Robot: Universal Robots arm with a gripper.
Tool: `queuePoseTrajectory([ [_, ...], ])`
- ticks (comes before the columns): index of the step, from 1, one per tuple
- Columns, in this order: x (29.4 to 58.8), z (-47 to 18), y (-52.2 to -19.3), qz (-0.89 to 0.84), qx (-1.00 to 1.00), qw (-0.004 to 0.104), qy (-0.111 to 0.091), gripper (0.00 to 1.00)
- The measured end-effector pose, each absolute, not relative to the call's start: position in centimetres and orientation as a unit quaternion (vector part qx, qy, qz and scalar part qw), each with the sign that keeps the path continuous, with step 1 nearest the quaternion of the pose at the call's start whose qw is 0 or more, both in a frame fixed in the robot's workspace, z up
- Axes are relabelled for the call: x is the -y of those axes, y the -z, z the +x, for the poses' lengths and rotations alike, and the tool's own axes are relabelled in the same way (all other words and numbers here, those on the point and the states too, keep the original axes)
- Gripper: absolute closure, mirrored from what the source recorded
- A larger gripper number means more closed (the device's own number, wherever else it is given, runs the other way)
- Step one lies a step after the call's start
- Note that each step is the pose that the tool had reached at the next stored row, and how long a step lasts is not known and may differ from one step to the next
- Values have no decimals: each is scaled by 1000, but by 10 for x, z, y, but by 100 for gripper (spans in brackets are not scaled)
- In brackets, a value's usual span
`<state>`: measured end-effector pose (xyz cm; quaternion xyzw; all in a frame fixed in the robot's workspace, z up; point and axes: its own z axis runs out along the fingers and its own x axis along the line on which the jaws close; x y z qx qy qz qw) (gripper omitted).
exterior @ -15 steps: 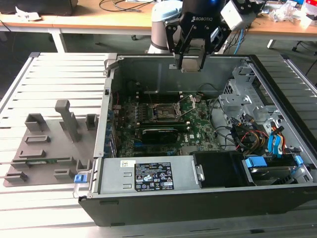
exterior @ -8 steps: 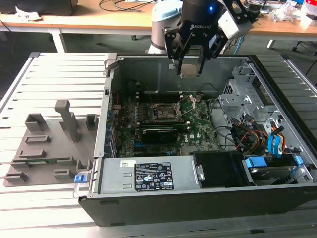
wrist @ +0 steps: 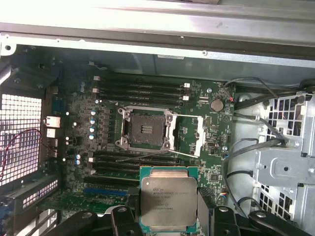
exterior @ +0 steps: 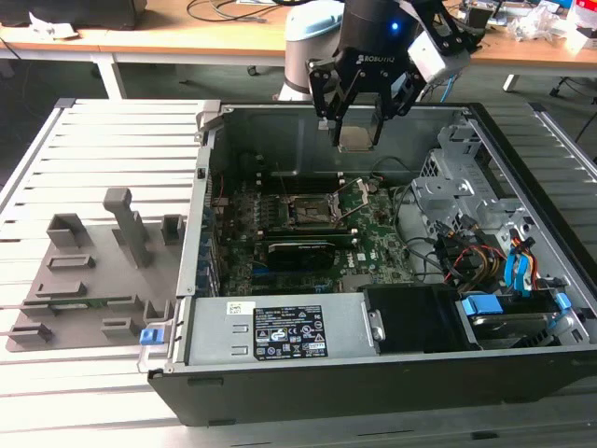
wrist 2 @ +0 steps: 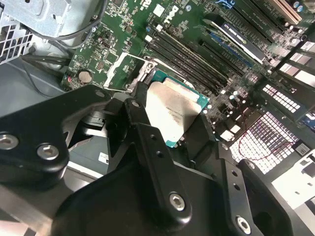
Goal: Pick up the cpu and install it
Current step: 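Pick up the cpu and move it towards the insertion slot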
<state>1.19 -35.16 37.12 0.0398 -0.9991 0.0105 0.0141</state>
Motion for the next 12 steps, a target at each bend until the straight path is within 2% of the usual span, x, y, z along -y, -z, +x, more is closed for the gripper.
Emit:
queuePoseTrajectory([
  [12,352,12,-358,40,999,14,-10,45],
])
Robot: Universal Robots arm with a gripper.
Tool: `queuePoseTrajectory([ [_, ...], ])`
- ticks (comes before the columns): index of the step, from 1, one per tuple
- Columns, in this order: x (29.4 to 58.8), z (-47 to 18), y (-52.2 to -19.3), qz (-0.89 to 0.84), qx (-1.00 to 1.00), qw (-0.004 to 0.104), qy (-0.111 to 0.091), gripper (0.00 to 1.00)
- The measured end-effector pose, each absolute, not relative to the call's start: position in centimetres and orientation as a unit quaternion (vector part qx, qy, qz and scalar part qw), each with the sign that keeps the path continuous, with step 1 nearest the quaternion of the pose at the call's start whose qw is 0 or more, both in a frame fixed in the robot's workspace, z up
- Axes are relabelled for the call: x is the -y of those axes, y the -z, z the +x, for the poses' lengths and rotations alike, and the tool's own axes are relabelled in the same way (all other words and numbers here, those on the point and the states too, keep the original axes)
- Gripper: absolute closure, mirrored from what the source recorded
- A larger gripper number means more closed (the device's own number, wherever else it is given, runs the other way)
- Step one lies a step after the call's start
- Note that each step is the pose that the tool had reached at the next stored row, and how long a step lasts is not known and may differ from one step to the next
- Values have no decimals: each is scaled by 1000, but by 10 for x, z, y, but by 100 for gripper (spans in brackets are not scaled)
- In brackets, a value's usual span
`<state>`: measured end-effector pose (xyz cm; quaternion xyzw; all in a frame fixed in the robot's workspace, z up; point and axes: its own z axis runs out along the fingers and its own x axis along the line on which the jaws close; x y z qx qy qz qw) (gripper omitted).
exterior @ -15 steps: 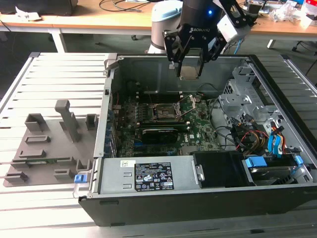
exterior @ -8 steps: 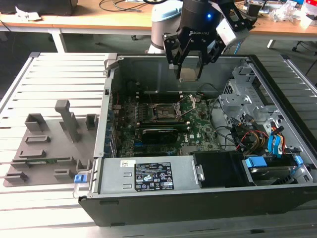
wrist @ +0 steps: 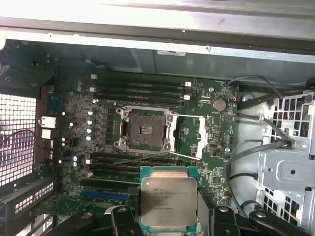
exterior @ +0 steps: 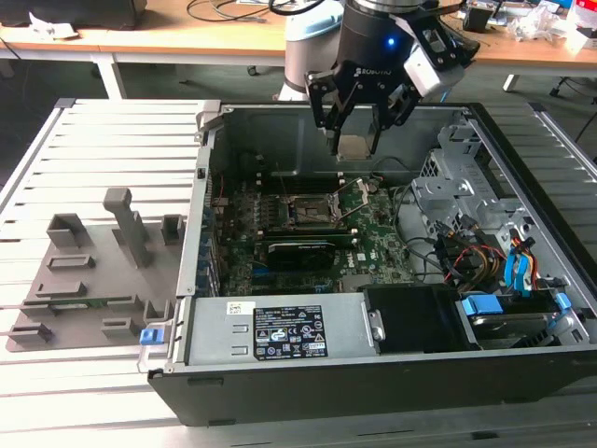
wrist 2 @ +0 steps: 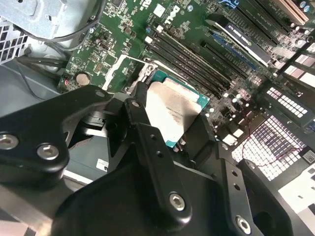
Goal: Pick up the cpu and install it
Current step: 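Pick up the cpu and move it towards the insertion slot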
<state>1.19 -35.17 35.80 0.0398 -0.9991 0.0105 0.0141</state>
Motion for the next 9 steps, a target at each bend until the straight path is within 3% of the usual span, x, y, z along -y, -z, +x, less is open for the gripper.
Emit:
queuePoseTrajectory([
  [9,342,1,-344,40,999,14,-11,45],
])
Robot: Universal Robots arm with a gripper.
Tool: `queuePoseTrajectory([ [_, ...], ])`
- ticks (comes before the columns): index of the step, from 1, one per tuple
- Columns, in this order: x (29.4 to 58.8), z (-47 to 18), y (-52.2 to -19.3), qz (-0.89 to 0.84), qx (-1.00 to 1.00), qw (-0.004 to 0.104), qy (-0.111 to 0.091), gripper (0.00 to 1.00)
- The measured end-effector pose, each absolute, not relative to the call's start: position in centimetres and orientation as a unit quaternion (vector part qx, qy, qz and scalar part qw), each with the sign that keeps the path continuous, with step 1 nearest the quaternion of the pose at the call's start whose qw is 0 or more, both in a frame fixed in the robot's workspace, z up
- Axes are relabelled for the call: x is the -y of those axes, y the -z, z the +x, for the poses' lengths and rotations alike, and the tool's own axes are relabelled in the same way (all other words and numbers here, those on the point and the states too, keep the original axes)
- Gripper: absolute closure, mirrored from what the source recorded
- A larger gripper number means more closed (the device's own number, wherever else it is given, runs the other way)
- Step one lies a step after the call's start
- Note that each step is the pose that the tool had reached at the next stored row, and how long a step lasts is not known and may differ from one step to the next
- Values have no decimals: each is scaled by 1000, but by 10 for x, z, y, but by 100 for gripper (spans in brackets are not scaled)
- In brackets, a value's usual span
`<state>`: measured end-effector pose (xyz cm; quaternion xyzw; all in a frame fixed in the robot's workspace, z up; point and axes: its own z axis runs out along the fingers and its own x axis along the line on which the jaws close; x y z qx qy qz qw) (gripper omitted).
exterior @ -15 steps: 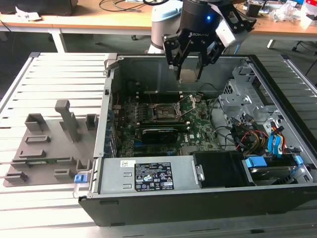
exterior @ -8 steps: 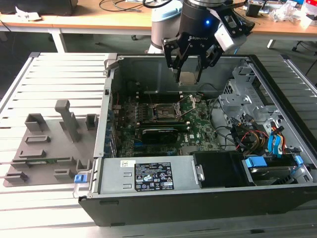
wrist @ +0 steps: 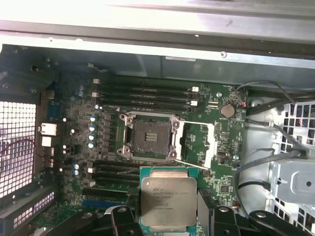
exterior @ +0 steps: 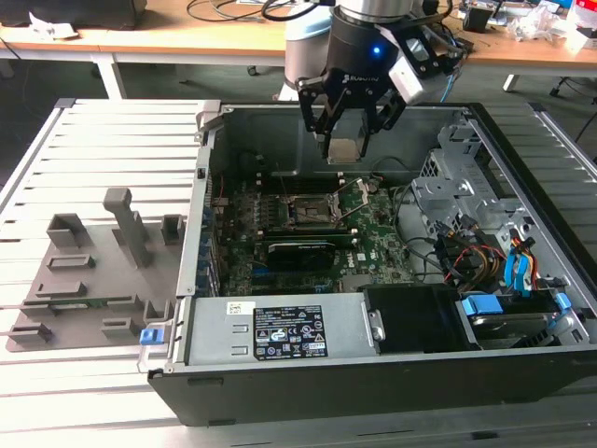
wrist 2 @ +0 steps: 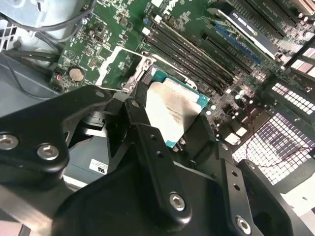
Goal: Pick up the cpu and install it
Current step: 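Pick up the cpu and move it towards the insertion slot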
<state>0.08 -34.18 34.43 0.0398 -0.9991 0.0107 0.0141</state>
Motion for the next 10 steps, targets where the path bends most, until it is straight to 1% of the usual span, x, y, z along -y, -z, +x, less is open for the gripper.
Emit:
queuePoseTrajectory([
  [10,340,-7,-330,40,999,14,-11,45],
])
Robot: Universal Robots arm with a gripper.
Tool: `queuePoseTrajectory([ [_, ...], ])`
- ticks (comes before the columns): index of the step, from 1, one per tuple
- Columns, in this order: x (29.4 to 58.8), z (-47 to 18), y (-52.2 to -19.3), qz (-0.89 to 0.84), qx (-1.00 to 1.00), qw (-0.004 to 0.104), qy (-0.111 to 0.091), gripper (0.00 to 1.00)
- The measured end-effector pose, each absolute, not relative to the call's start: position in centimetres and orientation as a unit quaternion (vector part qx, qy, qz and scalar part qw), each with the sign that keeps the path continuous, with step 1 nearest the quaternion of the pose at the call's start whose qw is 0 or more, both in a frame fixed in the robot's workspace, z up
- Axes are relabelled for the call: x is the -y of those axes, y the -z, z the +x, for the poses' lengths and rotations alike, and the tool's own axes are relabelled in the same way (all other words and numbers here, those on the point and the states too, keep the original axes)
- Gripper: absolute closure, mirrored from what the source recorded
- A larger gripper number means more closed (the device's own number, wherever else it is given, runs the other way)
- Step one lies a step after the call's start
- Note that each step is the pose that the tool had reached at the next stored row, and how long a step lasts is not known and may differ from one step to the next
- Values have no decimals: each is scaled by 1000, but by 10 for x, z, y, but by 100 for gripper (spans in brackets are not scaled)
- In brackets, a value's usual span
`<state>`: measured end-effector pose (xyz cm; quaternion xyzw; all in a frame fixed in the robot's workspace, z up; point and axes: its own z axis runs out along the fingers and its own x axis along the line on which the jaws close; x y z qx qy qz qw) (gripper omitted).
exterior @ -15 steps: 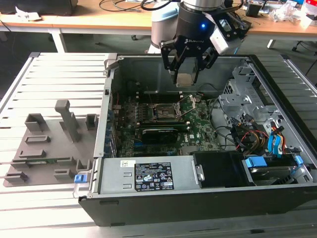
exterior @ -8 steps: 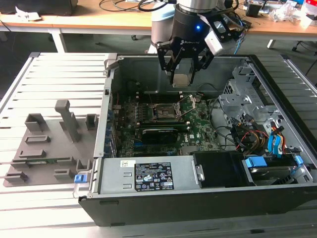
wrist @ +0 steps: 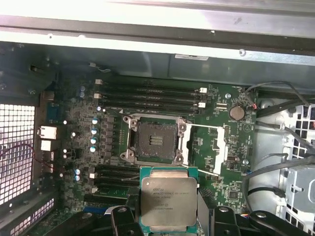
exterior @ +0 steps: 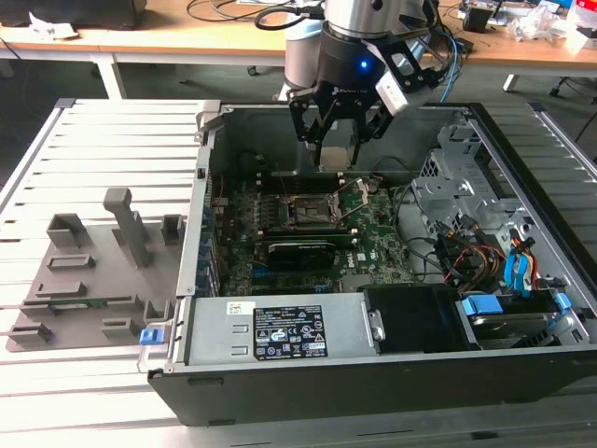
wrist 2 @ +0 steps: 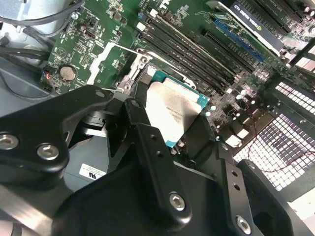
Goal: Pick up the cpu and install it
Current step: 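Pick up the cpu and move it towards the insertion slot, then place the cpu into insertion slot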
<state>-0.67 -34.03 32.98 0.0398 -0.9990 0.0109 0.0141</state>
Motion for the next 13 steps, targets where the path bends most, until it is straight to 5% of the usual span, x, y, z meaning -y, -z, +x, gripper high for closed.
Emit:
queuePoseTrajectory([
  [13,340,-7,-329,40,999,14,-11,45],
])
